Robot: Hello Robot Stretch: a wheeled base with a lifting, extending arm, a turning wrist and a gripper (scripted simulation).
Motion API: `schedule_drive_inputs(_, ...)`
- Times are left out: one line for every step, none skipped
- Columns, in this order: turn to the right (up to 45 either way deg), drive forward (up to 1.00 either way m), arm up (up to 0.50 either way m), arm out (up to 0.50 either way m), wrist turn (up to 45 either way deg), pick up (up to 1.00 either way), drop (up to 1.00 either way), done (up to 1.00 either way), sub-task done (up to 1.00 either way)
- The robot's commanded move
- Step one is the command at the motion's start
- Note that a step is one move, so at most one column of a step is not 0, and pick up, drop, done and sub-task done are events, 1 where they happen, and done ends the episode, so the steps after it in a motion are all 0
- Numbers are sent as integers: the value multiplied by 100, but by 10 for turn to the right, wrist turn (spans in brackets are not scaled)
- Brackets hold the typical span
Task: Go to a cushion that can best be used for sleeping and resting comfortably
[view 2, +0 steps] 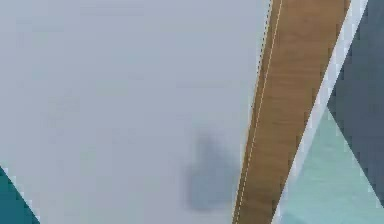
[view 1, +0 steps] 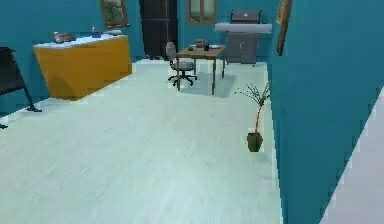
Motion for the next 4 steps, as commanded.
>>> schedule_drive_inputs(-450,0,0,0,0,0,0,0,0)
schedule_drive_inputs(-300,0,0,0,0,0,0,0,0)
schedule_drive_inputs(0,10,0,0,0,0,0,0,0)
schedule_drive_inputs(-450,0,0,0,0,0,0,0,0)
